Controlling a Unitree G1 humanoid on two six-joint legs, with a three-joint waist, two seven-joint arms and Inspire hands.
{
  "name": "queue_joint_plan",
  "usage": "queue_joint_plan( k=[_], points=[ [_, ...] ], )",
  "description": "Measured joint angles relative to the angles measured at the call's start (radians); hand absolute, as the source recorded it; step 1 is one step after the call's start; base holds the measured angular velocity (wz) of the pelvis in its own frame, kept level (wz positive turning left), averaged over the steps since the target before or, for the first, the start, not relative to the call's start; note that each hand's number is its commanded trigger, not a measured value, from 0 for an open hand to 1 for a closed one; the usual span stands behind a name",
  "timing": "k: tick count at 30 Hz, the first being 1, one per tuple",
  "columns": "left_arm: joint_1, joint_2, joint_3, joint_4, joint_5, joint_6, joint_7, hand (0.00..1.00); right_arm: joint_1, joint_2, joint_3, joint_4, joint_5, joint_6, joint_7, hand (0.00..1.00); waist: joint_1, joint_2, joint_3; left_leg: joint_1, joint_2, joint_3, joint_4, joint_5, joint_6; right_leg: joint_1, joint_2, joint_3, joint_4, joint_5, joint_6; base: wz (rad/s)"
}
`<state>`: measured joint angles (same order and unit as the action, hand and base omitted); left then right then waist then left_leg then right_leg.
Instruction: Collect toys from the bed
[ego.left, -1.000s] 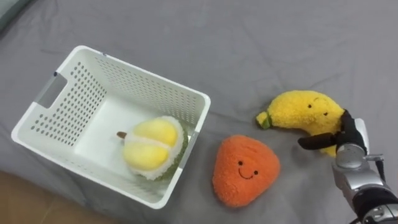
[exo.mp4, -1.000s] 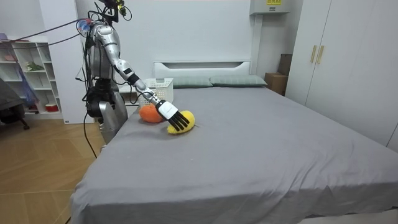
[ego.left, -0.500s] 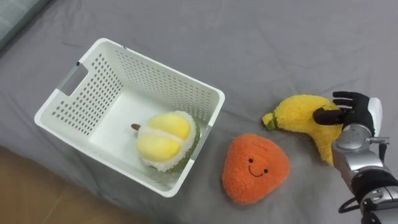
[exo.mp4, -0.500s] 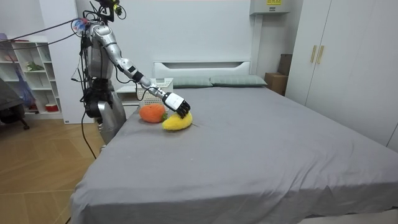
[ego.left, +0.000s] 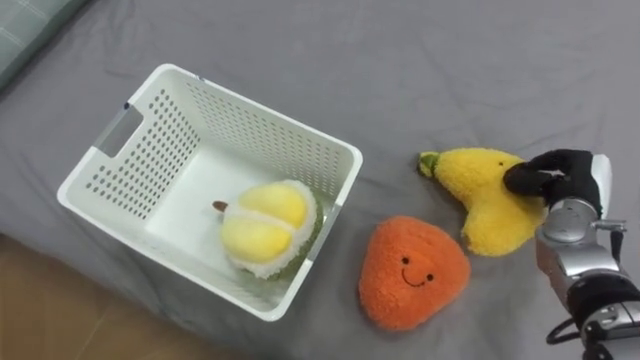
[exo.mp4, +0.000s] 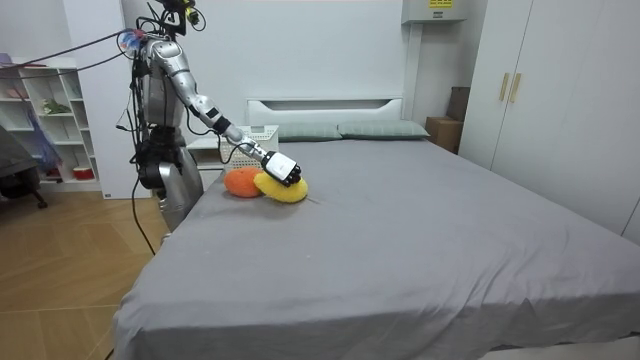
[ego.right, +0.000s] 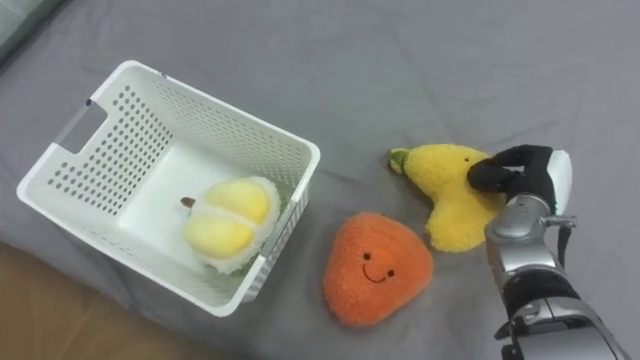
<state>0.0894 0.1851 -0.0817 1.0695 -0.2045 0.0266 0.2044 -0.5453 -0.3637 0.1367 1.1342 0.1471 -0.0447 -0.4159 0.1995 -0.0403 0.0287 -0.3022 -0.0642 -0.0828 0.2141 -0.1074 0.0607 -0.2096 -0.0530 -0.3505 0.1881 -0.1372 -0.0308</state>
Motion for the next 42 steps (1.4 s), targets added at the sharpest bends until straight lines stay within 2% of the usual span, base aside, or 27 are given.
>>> queue_joint_plan(
  k=[4,7,11,18,24,27,33,35,37,42],
  points=[
    [-0.003,0.0,0.001,0.006,0.0,-0.006,0.0,0.0,0.028,-0.013,0.023,0.037,-0.045,0.002,0.052,1.0,0.0,-0.001,0.0004,0.001,0.002,0.009,-0.01,0.002,0.001,-0.008,0.0,0.008,0.002,0.0,0.0,-0.08],
    [-0.005,0.001,0.001,0.009,0.0,-0.013,-0.001,0.0,0.058,-0.032,0.053,0.044,-0.101,-0.011,0.07,1.0,-0.002,-0.003,0.0013,-0.002,0.002,0.014,-0.009,0.002,0.001,-0.009,0.0,0.007,0.001,0.0,0.0,-0.02],
    [-0.005,0.003,-0.002,0.01,0.0,-0.021,-0.02,0.0,0.06,-0.033,0.076,0.064,-0.123,-0.01,0.071,1.0,-0.002,-0.014,0.0032,-0.003,0.002,0.015,-0.009,0.002,0.001,-0.011,0.001,0.008,0.001,0.0,0.0,0.0],
    [-0.007,0.009,-0.021,-0.012,-0.001,-0.029,-0.02,0.0,0.067,-0.032,0.085,0.011,-0.166,-0.007,0.067,1.0,-0.004,-0.025,-0.0005,-0.003,0.002,0.016,-0.009,0.002,0.001,-0.011,0.0,0.01,0.002,0.0,0.0,0.0],
    [-0.013,0.023,-0.018,-0.019,-0.001,-0.035,-0.02,0.0,0.101,-0.032,0.08,-0.185,-0.234,-0.003,0.065,1.0,-0.02,-0.028,-0.0028,0.003,0.005,0.03,-0.011,0.002,0.001,-0.018,0.0,0.028,0.013,0.0,0.0,-0.09],
    [-0.002,0.028,0.001,-0.018,0.0,-0.036,-0.018,0.0,0.158,-0.031,0.08,-0.393,-0.286,-0.001,0.056,1.0,-0.03,-0.032,-0.0058,0.031,0.007,0.052,-0.018,0.002,0.001,-0.001,0.0,0.047,0.015,0.0,0.0,-0.16],
    [0.003,0.03,0.007,-0.02,0.001,-0.037,-0.015,0.0,0.202,-0.031,0.078,-0.575,-0.294,0.003,0.054,1.0,-0.042,-0.049,-0.0187,0.09,0.008,0.055,-0.038,0.003,0.002,0.049,0.001,0.05,0.014,-0.002,0.003,-0.01],
    [0.019,0.027,0.032,-0.028,0.001,-0.032,-0.016,0.0,0.209,-0.032,0.076,-0.638,-0.317,0.004,0.06,1.0,-0.056,-0.057,-0.0256,0.118,0.008,0.055,-0.047,0.003,0.003,0.074,0.002,0.054,0.006,-0.003,0.004,0.0],
    [0.031,0.027,0.054,-0.032,0.001,-0.03,-0.016,0.0,0.223,-0.032,0.068,-0.682,-0.321,0.01,0.065,1.0,-0.058,-0.06,-0.0283,0.139,0.008,0.055,-0.051,0.003,0.003,0.098,0.003,0.053,-0.004,-0.003,0.004,0.0],
    [0.061,0.028,0.104,-0.032,0.002,-0.026,-0.014,0.0,0.318,-0.032,0.037,-0.873,-0.341,0.025,0.096,1.0,-0.064,-0.054,-0.0292,0.176,0.009,0.058,-0.056,0.003,0.003,0.133,0.003,0.053,-0.006,-0.003,0.004,-0.02]
  ],
)
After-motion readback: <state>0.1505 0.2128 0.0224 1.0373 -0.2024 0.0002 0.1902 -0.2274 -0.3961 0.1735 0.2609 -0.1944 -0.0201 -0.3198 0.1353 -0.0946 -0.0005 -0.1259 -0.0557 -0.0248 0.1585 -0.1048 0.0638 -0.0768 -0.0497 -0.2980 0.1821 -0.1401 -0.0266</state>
